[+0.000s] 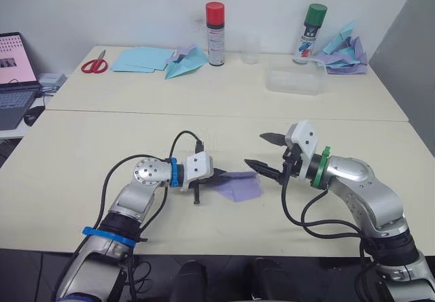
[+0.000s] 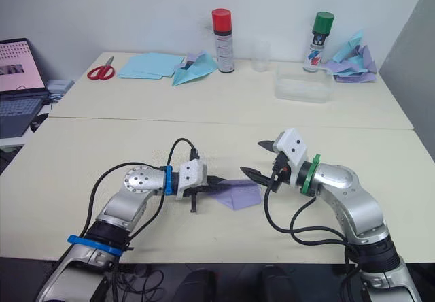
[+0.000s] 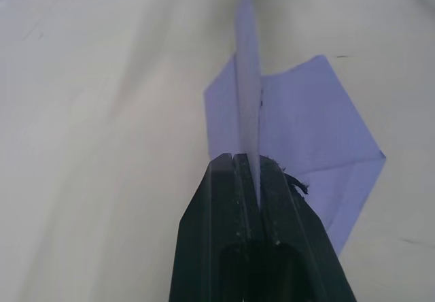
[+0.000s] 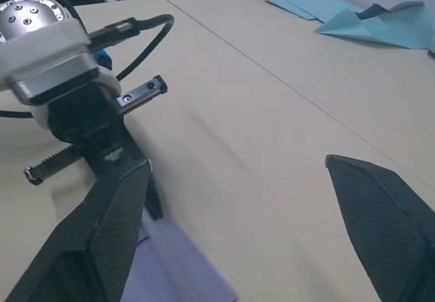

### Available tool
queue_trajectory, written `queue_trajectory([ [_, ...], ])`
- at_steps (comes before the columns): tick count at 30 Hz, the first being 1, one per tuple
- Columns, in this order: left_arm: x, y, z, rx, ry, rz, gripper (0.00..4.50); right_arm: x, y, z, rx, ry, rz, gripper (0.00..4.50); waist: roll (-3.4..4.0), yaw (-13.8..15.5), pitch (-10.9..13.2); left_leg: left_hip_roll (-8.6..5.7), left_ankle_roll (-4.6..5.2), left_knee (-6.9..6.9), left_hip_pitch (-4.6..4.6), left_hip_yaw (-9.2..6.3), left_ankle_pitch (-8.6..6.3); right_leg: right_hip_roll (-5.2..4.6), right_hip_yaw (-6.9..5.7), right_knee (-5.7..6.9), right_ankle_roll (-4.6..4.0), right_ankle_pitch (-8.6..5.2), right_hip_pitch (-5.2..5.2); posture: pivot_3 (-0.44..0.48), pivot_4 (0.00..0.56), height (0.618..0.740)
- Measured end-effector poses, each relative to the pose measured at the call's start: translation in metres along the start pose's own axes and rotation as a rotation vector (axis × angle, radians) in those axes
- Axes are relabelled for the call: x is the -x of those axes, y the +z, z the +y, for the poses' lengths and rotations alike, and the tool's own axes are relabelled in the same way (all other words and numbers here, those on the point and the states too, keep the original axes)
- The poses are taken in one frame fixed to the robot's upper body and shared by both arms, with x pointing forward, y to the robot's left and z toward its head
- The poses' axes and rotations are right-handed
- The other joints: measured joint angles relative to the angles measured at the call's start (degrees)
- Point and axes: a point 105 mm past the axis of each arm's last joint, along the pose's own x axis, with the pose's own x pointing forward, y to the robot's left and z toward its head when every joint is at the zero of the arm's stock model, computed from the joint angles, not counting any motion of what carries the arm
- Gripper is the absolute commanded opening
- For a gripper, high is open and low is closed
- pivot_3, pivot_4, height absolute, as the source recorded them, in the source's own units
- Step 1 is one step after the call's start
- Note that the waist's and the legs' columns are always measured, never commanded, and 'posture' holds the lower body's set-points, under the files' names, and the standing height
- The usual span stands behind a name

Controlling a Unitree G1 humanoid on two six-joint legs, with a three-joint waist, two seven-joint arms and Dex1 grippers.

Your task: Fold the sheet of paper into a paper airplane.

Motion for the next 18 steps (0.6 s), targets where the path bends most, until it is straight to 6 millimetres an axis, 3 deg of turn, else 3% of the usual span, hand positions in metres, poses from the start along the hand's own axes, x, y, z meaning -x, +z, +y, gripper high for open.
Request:
queue_trajectory([
  [7,0.007,-0.003,0.011,-0.1,-0.127,0.039,0.04,-0.001,-0.003,0.005,-0.008,0.035,0.013,4.3,0.0,0.0,0.0,-0.02,0.0,0.0,0.01,0.05,0.0,0.03,-0.02,-0.02,0.05,-0.03,0.01,0.0,0.15,0.74],
  [14,-0.002,-0.009,-0.003,-0.063,-0.113,0.044,0.04,-0.016,-0.028,0.016,-0.067,0.067,0.074,4.3,0.0,-0.1,0.0,0.05,0.0,-0.02,0.0,0.02,0.0,0.03,0.05,-0.01,0.02,-0.02,0.0,0.0,0.15,0.74],
  [18,-0.003,-0.007,-0.01,-0.024,-0.077,0.033,1.11,-0.018,-0.029,0.018,-0.074,0.07,0.073,4.3,0.0,-0.1,0.0,0.06,0.0,-0.01,0.03,-0.01,0.0,0.03,0.05,0.06,0.04,-0.03,0.0,0.0,0.15,0.74],
])
